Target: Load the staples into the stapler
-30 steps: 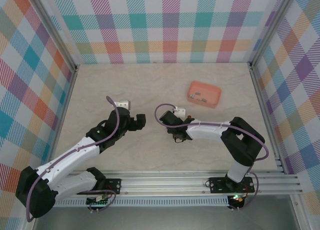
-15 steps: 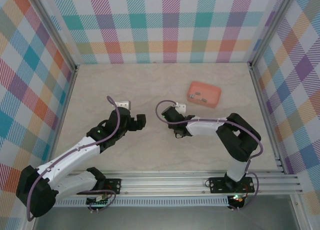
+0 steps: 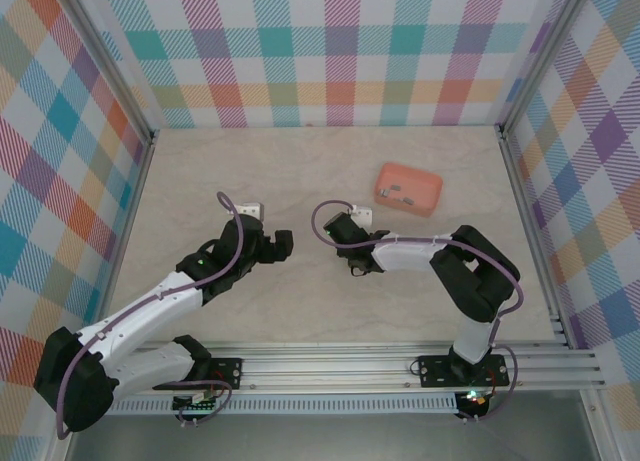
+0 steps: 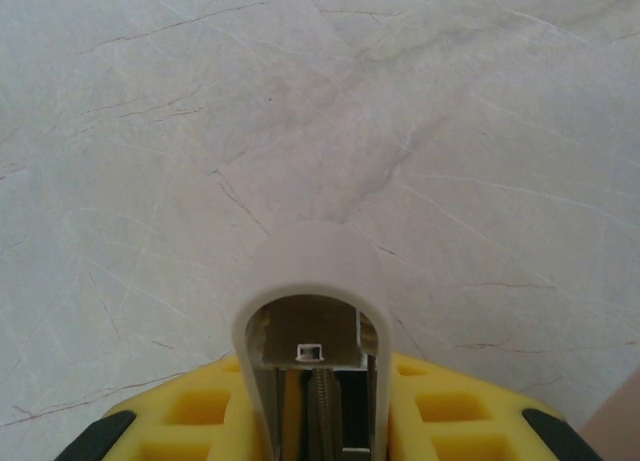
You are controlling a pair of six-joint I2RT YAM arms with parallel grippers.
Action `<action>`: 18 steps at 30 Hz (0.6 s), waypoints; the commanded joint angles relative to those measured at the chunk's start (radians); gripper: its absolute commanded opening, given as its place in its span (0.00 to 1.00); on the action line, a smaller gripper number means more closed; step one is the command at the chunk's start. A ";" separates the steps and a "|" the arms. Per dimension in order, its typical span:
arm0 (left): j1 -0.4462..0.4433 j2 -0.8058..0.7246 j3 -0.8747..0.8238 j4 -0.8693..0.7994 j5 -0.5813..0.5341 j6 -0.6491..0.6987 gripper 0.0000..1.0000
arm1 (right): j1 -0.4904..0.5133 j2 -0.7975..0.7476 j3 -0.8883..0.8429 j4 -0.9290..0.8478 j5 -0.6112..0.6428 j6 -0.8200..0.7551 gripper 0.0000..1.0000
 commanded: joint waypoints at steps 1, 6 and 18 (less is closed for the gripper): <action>0.009 0.002 0.023 0.021 0.004 -0.002 1.00 | -0.002 -0.012 -0.005 -0.003 -0.017 0.024 0.23; 0.009 0.002 0.022 0.023 0.009 -0.005 1.00 | 0.004 -0.022 -0.027 -0.008 -0.020 0.040 0.24; 0.009 -0.002 0.015 0.022 0.011 -0.013 1.00 | 0.015 -0.029 -0.044 -0.012 -0.030 0.065 0.25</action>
